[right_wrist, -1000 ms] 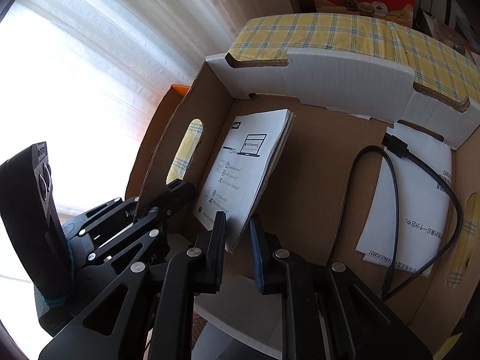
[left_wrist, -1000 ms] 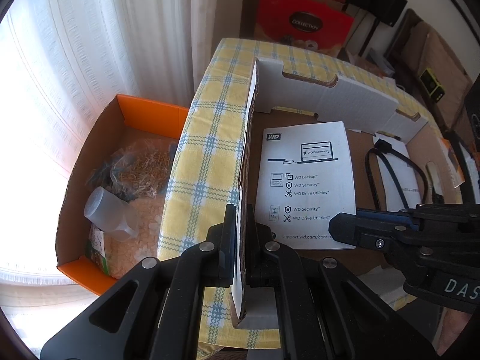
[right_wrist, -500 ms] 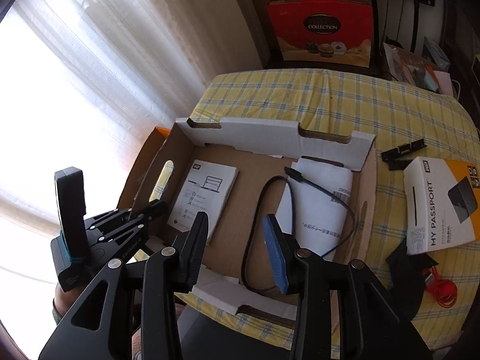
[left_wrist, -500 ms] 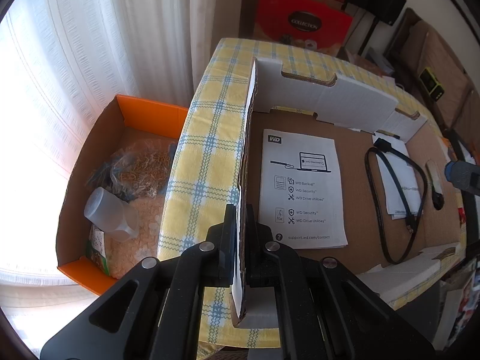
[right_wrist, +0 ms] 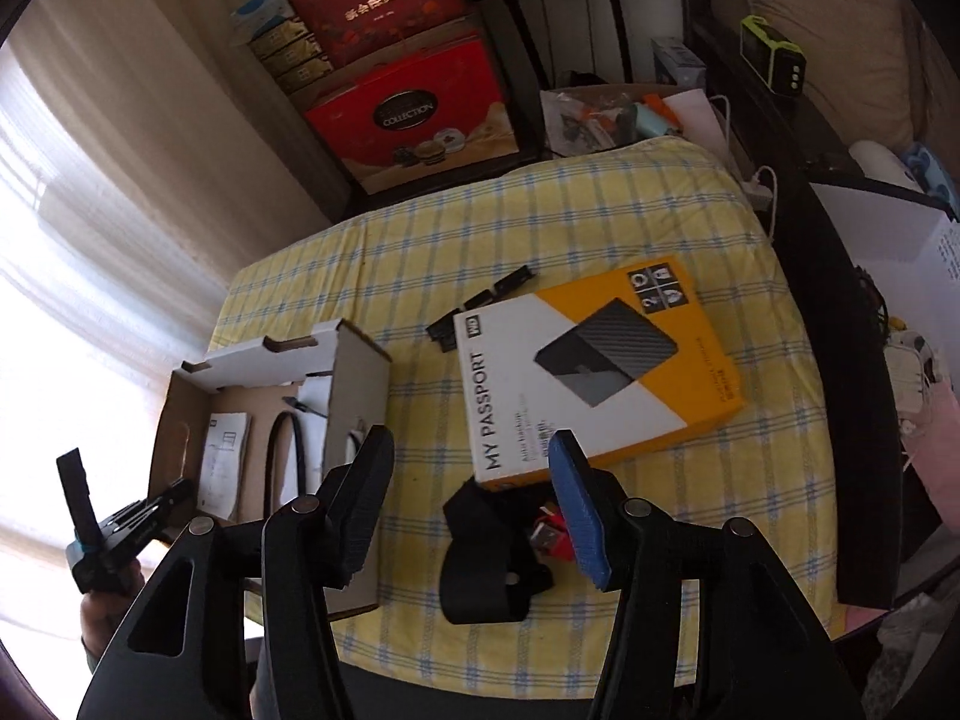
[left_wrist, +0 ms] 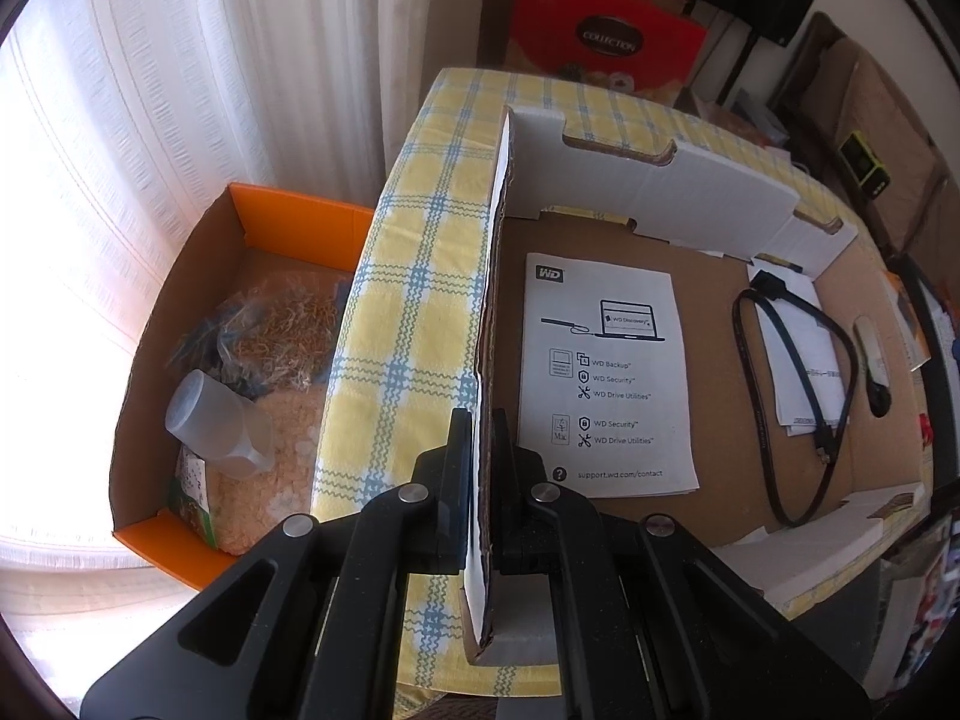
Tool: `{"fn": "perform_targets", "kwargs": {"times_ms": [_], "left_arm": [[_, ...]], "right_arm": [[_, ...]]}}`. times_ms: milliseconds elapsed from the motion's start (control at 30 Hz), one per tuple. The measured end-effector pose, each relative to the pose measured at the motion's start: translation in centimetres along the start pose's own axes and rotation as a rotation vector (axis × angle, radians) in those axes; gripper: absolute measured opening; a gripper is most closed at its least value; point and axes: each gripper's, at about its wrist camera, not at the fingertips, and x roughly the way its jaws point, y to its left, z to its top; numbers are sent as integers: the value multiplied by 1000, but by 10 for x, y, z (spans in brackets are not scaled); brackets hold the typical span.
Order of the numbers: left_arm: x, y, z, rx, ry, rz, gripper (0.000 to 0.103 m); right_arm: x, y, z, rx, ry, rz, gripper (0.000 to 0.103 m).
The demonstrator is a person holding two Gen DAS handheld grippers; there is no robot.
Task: Organize objects
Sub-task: 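Move the right tool toward the black strap beside the red cable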
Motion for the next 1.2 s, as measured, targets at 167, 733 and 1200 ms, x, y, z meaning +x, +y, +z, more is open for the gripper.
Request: {"fn": "perform_targets", "kwargs": {"times_ms": [167,733,1200], "left_arm": [[1,0,0,-1,2,4,4],[2,-2,0,8,6,31,4],[2,-3,0,8,6,29,4]], "right_arm": [[-6,-47,4,78,-20,-51,58],[16,-70,-50,-7,90,-80,58],[40,-65,-61,-77,109,-70,58]]}}
